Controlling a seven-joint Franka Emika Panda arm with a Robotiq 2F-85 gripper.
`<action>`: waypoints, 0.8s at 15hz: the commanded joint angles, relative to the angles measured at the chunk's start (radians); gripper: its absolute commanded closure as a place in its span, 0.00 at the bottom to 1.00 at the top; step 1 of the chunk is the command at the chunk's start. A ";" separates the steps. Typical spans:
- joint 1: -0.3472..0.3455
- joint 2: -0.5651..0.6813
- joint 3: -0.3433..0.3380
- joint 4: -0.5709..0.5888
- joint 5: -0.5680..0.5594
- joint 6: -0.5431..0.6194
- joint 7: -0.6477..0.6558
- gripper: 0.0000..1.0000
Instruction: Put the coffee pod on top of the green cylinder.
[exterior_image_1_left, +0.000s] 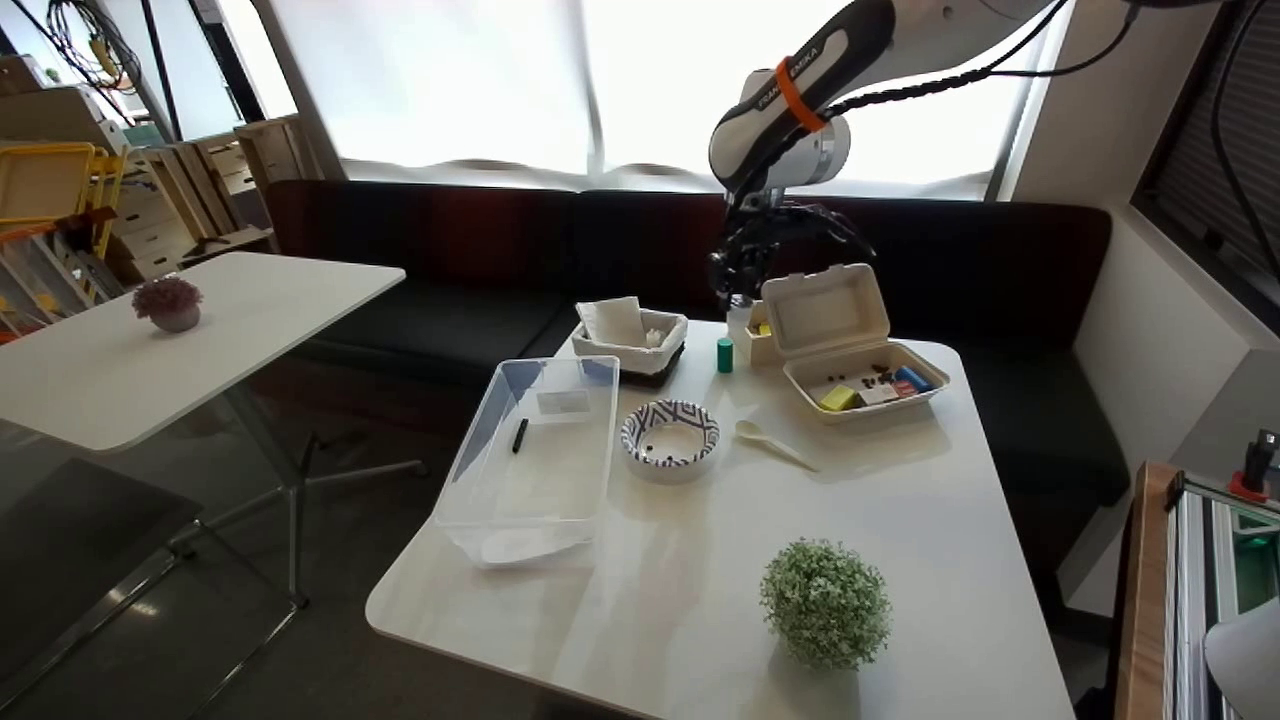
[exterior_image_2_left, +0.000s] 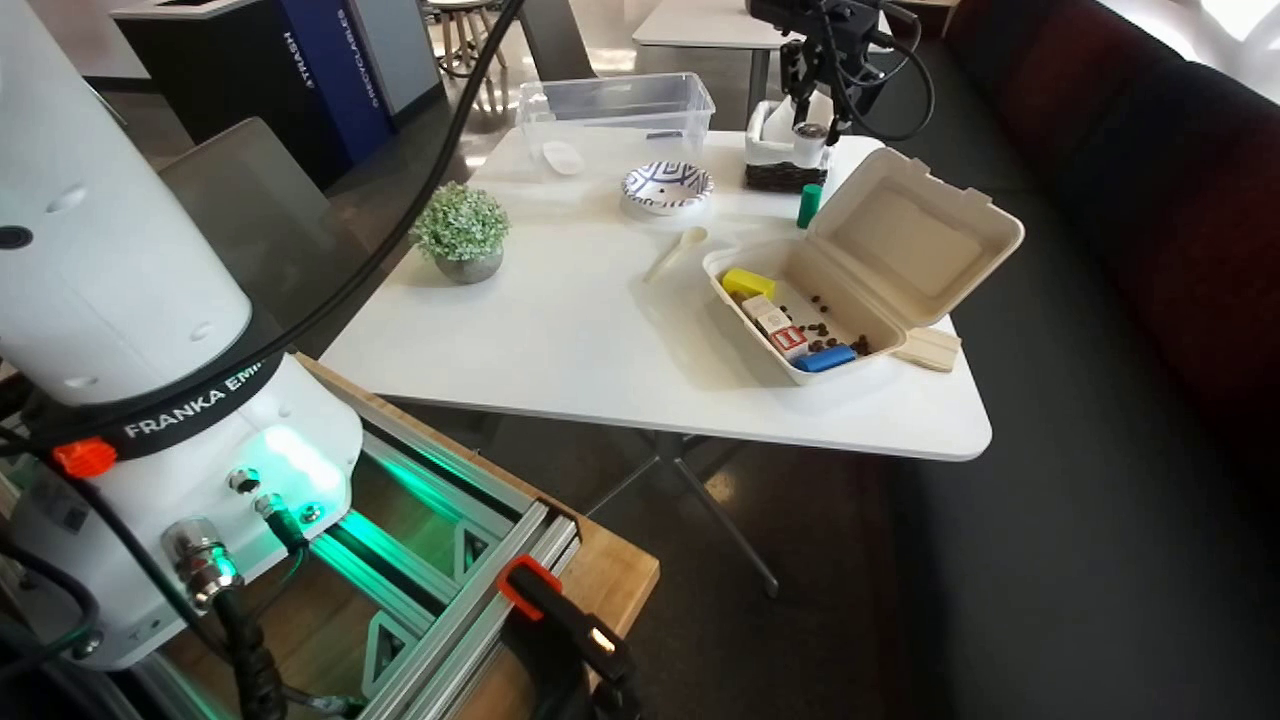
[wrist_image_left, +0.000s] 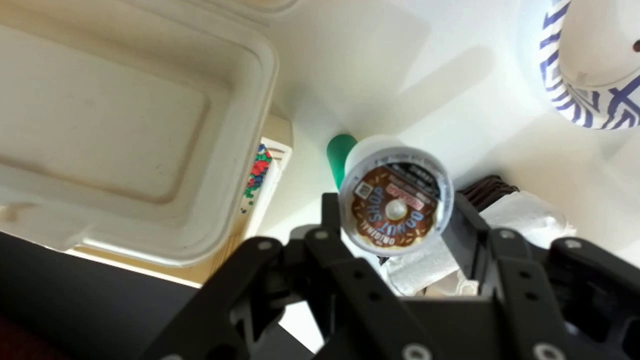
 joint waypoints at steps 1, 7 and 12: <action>-0.011 0.057 0.006 0.075 -0.002 -0.034 -0.032 0.72; -0.015 0.117 0.012 0.152 -0.005 -0.057 -0.052 0.72; -0.013 0.164 0.012 0.213 -0.010 -0.096 -0.058 0.72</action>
